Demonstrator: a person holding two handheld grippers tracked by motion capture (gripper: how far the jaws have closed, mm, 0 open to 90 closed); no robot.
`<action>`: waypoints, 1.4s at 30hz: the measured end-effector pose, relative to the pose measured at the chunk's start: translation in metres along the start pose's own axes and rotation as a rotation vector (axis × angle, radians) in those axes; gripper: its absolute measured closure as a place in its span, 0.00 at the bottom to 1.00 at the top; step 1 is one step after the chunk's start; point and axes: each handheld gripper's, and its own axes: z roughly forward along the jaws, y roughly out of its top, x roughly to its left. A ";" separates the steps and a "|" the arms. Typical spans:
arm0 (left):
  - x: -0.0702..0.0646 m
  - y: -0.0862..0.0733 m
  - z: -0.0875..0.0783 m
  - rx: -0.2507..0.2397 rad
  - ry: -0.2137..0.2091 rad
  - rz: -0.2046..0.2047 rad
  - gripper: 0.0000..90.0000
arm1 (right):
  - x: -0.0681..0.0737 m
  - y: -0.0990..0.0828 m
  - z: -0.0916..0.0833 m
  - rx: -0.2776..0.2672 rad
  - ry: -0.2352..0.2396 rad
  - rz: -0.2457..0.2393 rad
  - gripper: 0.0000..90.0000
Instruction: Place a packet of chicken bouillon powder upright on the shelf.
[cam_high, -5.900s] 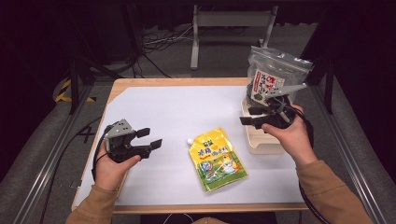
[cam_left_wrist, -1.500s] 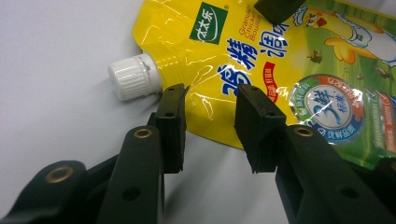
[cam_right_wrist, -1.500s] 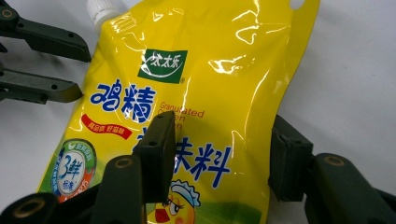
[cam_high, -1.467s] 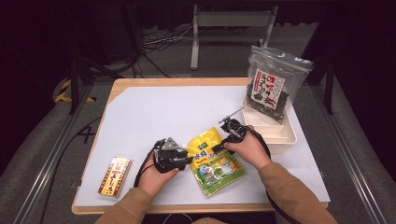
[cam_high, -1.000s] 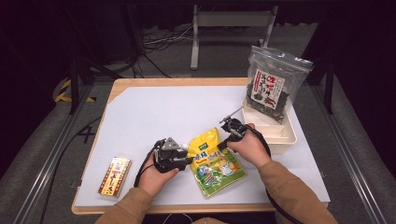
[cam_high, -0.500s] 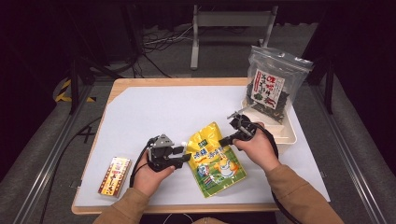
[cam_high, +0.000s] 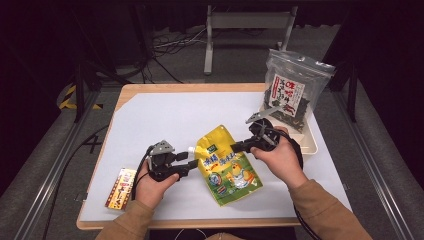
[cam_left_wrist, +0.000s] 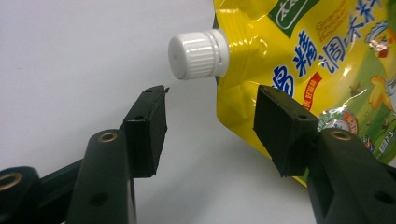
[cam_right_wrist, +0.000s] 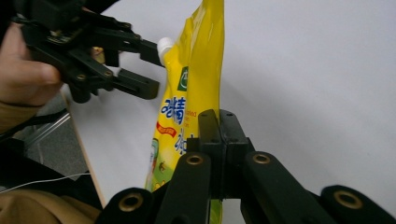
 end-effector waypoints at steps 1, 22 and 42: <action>-0.001 0.000 0.000 0.000 -0.008 -0.001 0.50 | 0.003 0.001 -0.002 -0.006 0.006 -0.003 1.00; -0.006 0.002 0.009 -0.057 -0.186 -0.011 0.40 | 0.030 0.013 -0.022 -0.124 0.044 -0.091 1.00; -0.004 0.004 0.017 -0.097 -0.236 -0.024 0.45 | 0.032 0.009 -0.020 -0.222 0.085 -0.098 1.00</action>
